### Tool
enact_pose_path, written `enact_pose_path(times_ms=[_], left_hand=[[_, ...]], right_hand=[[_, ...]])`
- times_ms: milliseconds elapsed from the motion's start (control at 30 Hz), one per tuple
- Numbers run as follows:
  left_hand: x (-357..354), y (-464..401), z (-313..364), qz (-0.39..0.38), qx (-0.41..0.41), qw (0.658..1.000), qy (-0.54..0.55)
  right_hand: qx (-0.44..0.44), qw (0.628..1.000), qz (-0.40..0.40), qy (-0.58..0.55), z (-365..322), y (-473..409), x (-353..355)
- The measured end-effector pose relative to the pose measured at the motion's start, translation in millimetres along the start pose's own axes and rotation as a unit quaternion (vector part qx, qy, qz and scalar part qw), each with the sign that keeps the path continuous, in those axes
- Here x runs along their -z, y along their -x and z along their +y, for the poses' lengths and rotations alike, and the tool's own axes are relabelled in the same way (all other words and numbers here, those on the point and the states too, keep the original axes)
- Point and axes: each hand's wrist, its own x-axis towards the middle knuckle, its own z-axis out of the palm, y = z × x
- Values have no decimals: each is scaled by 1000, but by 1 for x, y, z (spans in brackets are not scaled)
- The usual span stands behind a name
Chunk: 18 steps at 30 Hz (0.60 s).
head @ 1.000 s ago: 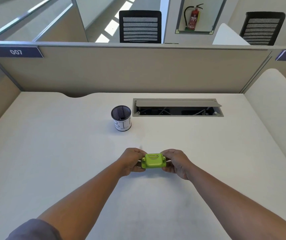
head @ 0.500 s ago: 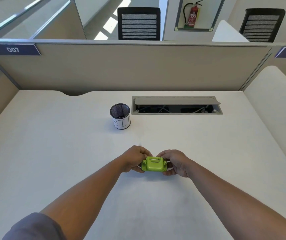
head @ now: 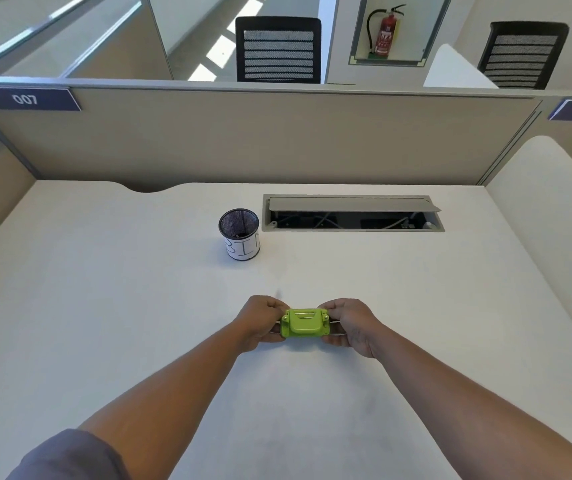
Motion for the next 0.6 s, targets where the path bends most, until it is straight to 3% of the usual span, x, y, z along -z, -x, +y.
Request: enact_pose_path(times_ms=[367, 600], left_hand=[[-1, -5, -2, 18, -35, 999, -38], [-3, -7, -4, 51, -66, 997, 3]], right_hand=[[27, 999, 18, 34, -2, -2, 3], [79, 997, 22, 12, 0, -4, 0]])
